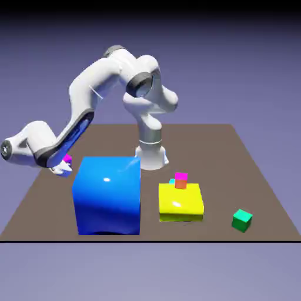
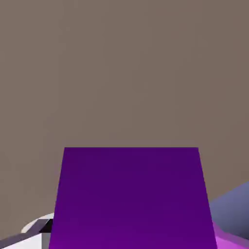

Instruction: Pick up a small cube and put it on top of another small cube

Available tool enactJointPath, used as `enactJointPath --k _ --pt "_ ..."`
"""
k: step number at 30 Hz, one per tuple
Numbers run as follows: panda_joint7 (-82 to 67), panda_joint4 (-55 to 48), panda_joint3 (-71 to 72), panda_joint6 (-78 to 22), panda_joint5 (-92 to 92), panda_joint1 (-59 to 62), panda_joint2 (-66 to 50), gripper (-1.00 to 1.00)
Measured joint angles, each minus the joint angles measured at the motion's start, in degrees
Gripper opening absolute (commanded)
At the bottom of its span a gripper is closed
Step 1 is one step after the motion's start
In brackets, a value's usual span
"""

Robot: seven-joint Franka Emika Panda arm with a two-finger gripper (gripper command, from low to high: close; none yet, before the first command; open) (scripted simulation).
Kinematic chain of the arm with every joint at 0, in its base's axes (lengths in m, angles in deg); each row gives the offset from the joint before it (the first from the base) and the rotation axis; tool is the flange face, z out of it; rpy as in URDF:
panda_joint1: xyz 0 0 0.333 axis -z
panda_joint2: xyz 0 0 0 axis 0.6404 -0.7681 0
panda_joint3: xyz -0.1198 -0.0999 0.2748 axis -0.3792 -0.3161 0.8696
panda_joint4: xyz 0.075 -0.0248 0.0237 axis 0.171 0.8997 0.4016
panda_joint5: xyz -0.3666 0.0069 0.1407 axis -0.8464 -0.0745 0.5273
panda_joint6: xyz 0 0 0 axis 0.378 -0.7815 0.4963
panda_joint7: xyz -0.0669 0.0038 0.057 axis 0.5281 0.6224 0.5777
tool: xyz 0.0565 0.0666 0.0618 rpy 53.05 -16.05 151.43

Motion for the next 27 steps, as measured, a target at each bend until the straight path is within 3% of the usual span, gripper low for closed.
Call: enactJointPath --k 8,14,27 --pt "6.9 7.8 3.2 2.5 -19.9 -7.4 16.5 -1.0" --pt "8.2 14.9 12.5 7.5 -24.2 -11.6 29.0 -1.0" --pt "8.3 27.7 36.9 19.8 -7.8 -13.1 45.4 -1.0"
